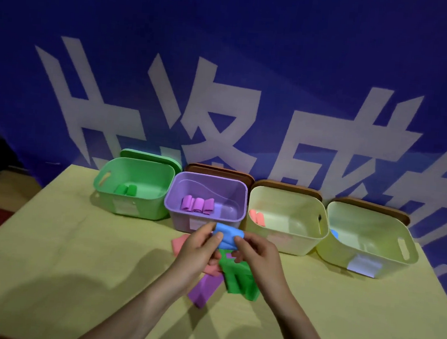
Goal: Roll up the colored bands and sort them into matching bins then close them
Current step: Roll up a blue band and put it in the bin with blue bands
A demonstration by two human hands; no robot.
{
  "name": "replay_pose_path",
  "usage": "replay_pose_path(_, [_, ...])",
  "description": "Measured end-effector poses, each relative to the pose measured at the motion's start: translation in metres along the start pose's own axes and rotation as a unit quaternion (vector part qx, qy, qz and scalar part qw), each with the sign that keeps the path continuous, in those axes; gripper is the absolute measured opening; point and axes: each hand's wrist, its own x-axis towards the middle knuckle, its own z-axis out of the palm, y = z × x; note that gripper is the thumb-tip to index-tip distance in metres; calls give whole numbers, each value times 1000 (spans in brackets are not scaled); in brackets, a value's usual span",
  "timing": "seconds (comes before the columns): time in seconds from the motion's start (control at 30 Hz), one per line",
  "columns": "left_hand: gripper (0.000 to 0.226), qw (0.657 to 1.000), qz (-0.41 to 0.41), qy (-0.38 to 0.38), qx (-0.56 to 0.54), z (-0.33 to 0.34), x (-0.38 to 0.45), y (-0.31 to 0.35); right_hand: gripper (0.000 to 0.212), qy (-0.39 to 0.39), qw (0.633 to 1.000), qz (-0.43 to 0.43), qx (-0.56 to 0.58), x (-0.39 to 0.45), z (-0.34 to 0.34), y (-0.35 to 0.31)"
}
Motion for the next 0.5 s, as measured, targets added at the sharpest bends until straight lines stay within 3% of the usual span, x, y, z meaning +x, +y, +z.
replay_pose_path(0.17, [16,1000,-8,1,1,-38,2,-7,10,1,1000,-21,-16,-2,34,0])
replay_pose_path(0.37, [20,997,-60,23,-43,-80,8,-9,8,30,972,-137,-188,-4,83,-1])
replay_pose_path(0.5, [15,992,-97,25,-74,-108,17,-12,13,18,955,-161,-248,6,106,-3])
